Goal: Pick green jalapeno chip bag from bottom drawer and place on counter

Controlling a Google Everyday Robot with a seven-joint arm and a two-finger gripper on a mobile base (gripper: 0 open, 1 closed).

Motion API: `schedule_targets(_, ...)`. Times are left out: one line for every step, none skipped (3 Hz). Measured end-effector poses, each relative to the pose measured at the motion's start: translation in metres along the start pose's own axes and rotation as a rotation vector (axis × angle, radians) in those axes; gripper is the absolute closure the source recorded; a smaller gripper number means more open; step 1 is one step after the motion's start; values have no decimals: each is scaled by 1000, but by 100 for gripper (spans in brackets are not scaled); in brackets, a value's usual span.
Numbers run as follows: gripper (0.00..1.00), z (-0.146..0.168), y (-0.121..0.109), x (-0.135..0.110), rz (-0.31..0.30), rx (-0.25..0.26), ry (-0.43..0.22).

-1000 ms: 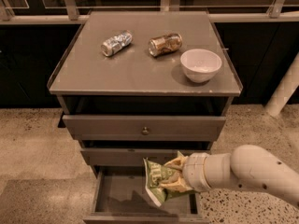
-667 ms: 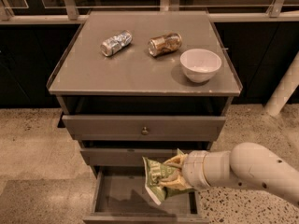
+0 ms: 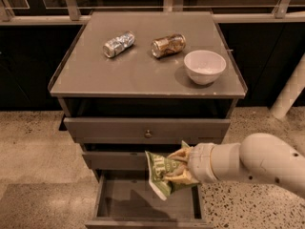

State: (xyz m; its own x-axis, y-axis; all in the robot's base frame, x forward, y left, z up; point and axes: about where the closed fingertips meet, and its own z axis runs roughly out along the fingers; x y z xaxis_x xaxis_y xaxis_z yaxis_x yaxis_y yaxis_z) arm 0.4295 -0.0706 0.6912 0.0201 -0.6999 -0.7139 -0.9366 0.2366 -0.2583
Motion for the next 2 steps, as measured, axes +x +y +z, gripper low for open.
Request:
schedule_targets(100, -23, -39, -31, -79, 84, 7)
schedule_targets(100, -39, -73, -64, -146, 182, -7)
